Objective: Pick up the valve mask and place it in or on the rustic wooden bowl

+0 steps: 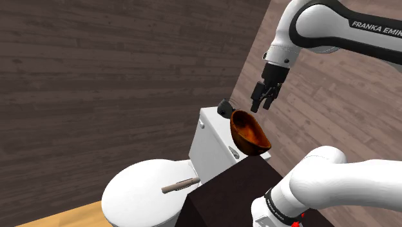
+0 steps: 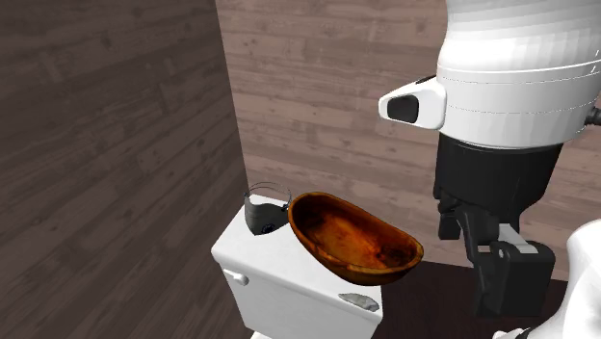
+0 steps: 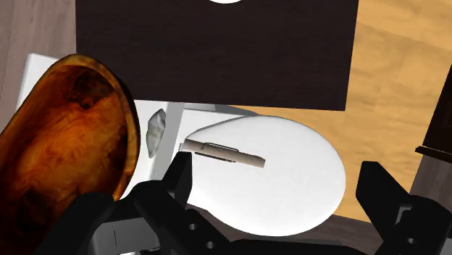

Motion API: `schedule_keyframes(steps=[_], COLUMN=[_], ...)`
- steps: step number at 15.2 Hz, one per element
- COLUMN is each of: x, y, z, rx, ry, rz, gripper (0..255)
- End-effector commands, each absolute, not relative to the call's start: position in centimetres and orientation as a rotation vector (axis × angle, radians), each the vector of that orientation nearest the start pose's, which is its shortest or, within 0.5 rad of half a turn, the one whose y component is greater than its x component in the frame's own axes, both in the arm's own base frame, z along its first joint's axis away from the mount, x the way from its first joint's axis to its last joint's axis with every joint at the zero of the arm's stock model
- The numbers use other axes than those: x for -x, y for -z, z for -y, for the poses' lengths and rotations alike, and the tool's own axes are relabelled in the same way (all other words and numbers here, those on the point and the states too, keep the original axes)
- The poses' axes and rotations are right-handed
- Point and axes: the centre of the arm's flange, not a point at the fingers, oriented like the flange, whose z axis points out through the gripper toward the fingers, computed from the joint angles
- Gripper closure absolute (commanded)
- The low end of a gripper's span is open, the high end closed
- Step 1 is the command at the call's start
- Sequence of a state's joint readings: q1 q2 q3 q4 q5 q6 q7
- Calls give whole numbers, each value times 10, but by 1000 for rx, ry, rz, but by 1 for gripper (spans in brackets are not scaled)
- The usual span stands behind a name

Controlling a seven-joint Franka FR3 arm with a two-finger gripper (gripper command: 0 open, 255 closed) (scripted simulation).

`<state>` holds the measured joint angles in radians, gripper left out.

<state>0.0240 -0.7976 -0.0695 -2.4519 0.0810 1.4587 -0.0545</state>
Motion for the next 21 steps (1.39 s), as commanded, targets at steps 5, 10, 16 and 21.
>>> schedule_keyframes(steps=[5, 10, 16, 21], x=[-316, -353, -397, -434], y=[-515, -483, -446, -416], z=[41, 83, 133, 176], rx=[2998, 3008, 3020, 3031], ry=[-276, -261, -244, -229], rz=[49, 44, 37, 31], gripper=[0, 0, 0, 0])
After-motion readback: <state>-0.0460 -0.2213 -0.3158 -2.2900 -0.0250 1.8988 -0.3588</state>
